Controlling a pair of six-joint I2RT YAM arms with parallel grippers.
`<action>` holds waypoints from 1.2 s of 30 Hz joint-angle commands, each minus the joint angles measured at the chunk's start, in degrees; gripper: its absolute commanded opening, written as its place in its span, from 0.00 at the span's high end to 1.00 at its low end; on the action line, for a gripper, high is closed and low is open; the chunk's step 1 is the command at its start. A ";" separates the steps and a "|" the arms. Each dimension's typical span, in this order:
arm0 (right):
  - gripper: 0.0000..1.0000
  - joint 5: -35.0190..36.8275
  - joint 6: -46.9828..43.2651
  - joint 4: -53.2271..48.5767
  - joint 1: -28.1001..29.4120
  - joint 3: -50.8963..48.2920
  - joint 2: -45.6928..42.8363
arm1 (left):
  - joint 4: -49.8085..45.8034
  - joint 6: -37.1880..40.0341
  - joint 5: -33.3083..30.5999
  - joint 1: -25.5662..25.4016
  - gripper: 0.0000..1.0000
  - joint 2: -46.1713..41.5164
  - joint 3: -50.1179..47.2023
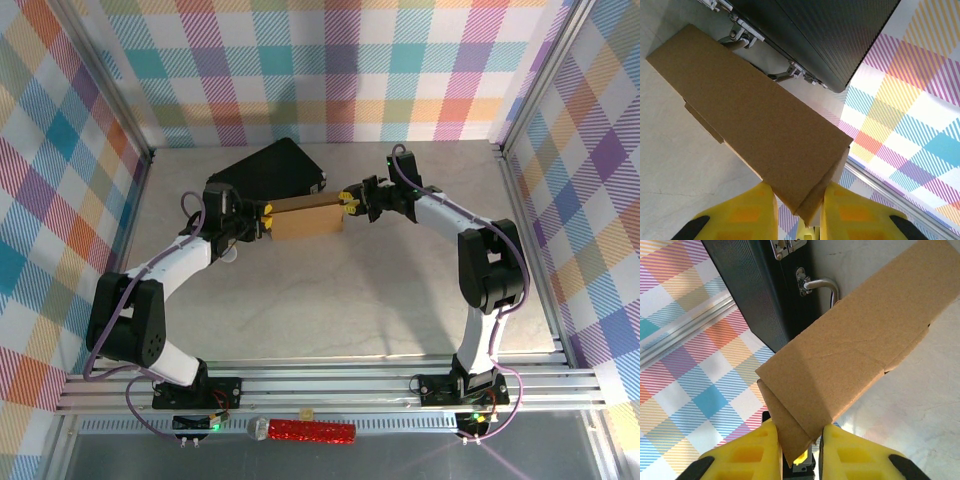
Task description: Fold the paper box
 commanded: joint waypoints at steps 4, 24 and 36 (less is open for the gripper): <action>0.82 1.51 -4.39 -8.62 -0.41 -1.73 2.15 | -1.83 0.50 -0.95 -0.03 0.80 0.87 -1.83; 0.81 6.24 -18.86 -34.08 -1.04 8.37 5.56 | -3.69 1.64 -1.16 0.09 0.84 2.12 -0.69; 0.74 10.80 -27.07 -41.91 -1.08 8.29 8.37 | -4.36 1.82 -1.45 0.10 0.84 2.47 -0.43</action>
